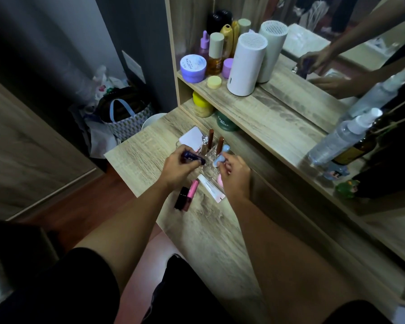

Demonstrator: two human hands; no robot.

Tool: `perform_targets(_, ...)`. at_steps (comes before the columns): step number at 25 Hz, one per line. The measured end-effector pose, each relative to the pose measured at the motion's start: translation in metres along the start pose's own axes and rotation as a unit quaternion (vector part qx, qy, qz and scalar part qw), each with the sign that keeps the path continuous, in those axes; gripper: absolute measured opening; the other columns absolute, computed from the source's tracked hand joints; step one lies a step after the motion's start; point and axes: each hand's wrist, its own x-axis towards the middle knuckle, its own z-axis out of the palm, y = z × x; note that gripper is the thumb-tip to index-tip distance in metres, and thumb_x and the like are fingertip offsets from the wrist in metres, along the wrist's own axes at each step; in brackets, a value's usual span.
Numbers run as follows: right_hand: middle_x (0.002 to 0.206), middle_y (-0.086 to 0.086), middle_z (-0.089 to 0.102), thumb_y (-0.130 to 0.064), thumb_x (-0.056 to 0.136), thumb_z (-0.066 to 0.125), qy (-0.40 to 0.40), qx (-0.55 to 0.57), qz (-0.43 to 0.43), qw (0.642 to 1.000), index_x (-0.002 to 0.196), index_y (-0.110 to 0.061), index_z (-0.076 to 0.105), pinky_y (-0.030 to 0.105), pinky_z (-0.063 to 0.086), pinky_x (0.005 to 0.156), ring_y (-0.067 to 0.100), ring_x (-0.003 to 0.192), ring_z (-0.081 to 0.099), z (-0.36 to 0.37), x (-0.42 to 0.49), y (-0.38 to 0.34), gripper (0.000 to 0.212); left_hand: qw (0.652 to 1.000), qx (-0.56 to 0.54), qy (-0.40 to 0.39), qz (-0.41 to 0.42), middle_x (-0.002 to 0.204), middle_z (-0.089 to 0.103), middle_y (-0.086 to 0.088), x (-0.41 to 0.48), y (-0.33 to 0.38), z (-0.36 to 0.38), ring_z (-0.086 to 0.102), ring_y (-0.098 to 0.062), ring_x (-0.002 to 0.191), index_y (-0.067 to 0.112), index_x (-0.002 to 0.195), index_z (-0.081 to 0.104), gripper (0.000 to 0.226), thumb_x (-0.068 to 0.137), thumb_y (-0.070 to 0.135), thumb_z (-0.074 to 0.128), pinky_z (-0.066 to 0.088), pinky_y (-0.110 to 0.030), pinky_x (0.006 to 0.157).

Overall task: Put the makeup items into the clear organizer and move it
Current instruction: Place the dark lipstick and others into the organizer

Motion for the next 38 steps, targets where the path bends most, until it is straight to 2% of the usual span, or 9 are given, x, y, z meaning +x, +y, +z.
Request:
perform_targets(3, 0.113, 0.011, 0.063, -0.009, 0.086, 0.063, -0.007, -0.023, 0.008, 1.000, 0.117, -0.010, 0.062, 0.045, 0.056, 0.087, 0.026, 0.100, 0.062, 0.003, 0.001, 0.001, 0.031, 0.999, 0.037, 0.008, 0.019, 0.087, 0.065, 0.002, 0.004, 0.001, 0.003, 0.060, -0.012, 0.080, 0.019, 0.093, 0.065, 0.019, 0.076, 0.017, 0.073, 0.048, -0.023, 0.076)
perform_targets(8, 0.107, 0.010, 0.066, -0.011, 0.087, 0.062, -0.008, -0.057, 0.001, 0.998, 0.109, -0.013, 0.062, 0.045, 0.054, 0.087, 0.027, 0.101, 0.059, 0.004, 0.000, 0.002, 0.022, 0.984, 0.161, 0.030, 0.063, 0.096, 0.055, -0.008, 0.006, -0.001, 0.011, 0.055, -0.020, 0.089, 0.012, 0.112, 0.065, 0.032, 0.081, 0.015, 0.064, 0.046, -0.027, 0.082)
perform_targets(11, 0.103, 0.009, 0.067, -0.012, 0.086, 0.062, -0.008, -0.061, 0.001, 0.998, 0.102, -0.013, 0.061, 0.040, 0.052, 0.085, 0.026, 0.101, 0.059, 0.005, 0.001, 0.002, 0.016, 0.970, 0.212, 0.027, 0.116, 0.097, 0.063, -0.009, 0.005, 0.000, 0.017, 0.059, -0.017, 0.083, 0.011, 0.107, 0.063, 0.028, 0.079, 0.013, 0.066, 0.048, -0.025, 0.077)
perform_targets(13, 0.101, 0.010, 0.068, -0.011, 0.085, 0.063, -0.005, -0.062, -0.001, 0.998, 0.100, -0.011, 0.062, 0.040, 0.050, 0.085, 0.026, 0.100, 0.059, 0.005, 0.002, 0.002, 0.015, 0.964, 0.230, 0.027, 0.129, 0.096, 0.067, -0.011, 0.005, 0.001, 0.021, 0.062, -0.022, 0.078, 0.009, 0.100, 0.057, 0.023, 0.079, 0.012, 0.066, 0.053, -0.030, 0.073)
perform_targets(16, 0.100, 0.013, 0.069, -0.008, 0.083, 0.066, 0.001, -0.050, -0.004, 0.999, 0.102, -0.007, 0.065, 0.044, 0.050, 0.089, 0.028, 0.099, 0.060, 0.007, 0.002, 0.002, 0.019, 0.947, 0.275, 0.028, 0.165, 0.098, 0.065, -0.017, 0.005, 0.001, 0.025, 0.062, -0.031, 0.085, 0.002, 0.100, 0.055, 0.021, 0.082, 0.011, 0.062, 0.053, -0.040, 0.074)
perform_targets(24, 0.101, 0.013, 0.069, -0.006, 0.083, 0.065, -0.010, -0.035, 0.000, 0.999, 0.105, -0.006, 0.063, 0.047, 0.053, 0.090, 0.025, 0.097, 0.064, 0.010, 0.003, 0.005, 0.022, 0.914, 0.326, 0.014, 0.242, 0.104, 0.067, -0.018, 0.005, 0.006, 0.025, 0.064, -0.032, 0.093, 0.000, 0.109, 0.061, 0.025, 0.086, 0.009, 0.057, 0.054, -0.040, 0.076)
perform_targets(30, 0.099, 0.009, 0.071, -0.010, 0.085, 0.064, -0.021, -0.057, 0.004, 0.998, 0.104, -0.010, 0.065, 0.031, 0.049, 0.087, 0.022, 0.096, 0.064, 0.011, 0.006, 0.008, 0.019, 0.884, 0.392, -0.027, 0.252, 0.093, 0.068, -0.021, 0.017, 0.011, 0.027, 0.063, -0.034, 0.086, -0.002, 0.098, 0.063, 0.018, 0.088, 0.011, 0.055, 0.050, -0.040, 0.073)
perform_targets(35, 0.099, 0.008, 0.071, -0.011, 0.085, 0.065, -0.015, -0.064, 0.003, 0.998, 0.103, -0.011, 0.065, 0.029, 0.048, 0.084, 0.020, 0.096, 0.063, 0.013, 0.006, 0.009, 0.019, 0.878, 0.416, -0.040, 0.233, 0.099, 0.066, -0.023, 0.020, 0.008, 0.034, 0.062, -0.035, 0.091, -0.003, 0.102, 0.062, 0.021, 0.090, 0.011, 0.052, 0.049, -0.041, 0.077)
perform_targets(38, 0.098, 0.009, 0.070, -0.009, 0.084, 0.065, -0.020, -0.045, 0.009, 0.999, 0.102, -0.011, 0.064, 0.035, 0.056, 0.083, 0.021, 0.094, 0.065, 0.012, 0.007, 0.009, 0.018, 0.872, 0.423, -0.032, 0.246, 0.106, 0.065, -0.022, 0.021, 0.009, 0.036, 0.063, -0.035, 0.094, -0.002, 0.107, 0.062, 0.022, 0.088, 0.008, 0.054, 0.050, -0.040, 0.077)
